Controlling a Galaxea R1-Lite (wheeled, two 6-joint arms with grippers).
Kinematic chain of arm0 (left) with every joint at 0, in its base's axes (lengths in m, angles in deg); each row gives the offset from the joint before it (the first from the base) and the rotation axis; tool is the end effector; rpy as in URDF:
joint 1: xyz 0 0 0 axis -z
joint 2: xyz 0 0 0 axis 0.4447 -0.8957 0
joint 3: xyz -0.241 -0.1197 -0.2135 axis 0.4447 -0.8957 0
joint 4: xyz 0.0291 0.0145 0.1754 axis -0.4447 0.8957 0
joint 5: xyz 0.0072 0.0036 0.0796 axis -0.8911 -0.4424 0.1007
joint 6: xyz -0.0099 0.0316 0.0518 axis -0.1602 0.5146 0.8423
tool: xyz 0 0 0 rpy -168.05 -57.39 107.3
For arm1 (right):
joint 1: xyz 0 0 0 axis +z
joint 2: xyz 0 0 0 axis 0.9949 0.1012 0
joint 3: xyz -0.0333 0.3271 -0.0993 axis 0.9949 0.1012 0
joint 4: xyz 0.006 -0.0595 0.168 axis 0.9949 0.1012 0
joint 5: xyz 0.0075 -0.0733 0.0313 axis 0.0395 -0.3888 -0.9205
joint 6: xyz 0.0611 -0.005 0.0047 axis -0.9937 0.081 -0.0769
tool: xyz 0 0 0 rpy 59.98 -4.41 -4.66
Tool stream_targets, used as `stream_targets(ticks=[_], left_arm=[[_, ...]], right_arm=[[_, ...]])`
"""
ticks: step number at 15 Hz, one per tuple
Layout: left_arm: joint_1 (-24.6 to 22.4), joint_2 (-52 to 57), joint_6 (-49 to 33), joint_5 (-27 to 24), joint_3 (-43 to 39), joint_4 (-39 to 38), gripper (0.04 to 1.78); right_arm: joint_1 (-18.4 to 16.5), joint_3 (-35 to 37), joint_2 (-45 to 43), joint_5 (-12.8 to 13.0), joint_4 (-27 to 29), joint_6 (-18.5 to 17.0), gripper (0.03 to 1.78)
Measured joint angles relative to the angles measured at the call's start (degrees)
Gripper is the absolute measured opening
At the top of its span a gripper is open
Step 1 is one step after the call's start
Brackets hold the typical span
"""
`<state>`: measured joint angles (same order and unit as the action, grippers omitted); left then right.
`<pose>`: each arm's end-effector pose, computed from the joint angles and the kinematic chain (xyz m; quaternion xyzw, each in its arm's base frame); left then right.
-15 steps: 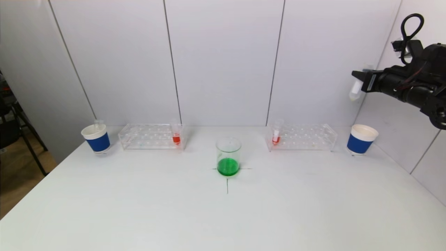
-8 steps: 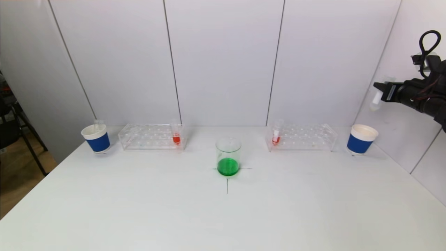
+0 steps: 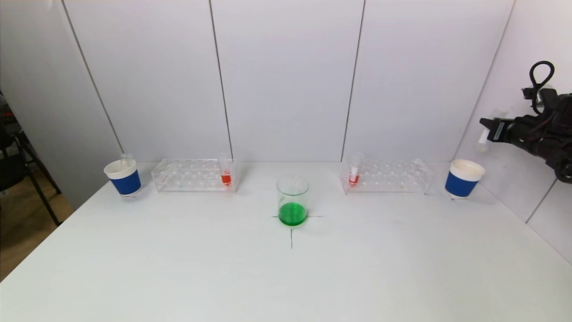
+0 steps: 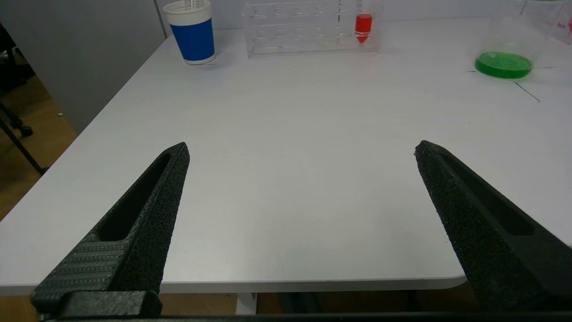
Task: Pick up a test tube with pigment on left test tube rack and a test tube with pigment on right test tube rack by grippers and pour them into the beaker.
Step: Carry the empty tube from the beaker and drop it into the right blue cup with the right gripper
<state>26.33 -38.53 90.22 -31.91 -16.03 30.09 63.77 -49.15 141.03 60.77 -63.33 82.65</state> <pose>-0.0403 0.0002 0.0748 0.0122 0.0039 0.0027 0.9999 0.4724 -0.1558 0.2053 0.0152 0.0457 -0.0221 0.9986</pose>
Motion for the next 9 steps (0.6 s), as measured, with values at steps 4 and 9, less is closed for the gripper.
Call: stream_targets(ticks=[4, 9], left_arm=[[0.0, 0.0, 0.0, 0.0, 0.0, 0.0, 1.76], [0.0, 0.0, 0.0, 0.0, 0.0, 0.0, 1.76]], right_arm=[[-0.2, -0.6, 3.3, 0.0, -0.2, 0.1, 0.50], [-0.2, 1.3, 4.8, -0.3, -1.3, 1.0, 0.50]])
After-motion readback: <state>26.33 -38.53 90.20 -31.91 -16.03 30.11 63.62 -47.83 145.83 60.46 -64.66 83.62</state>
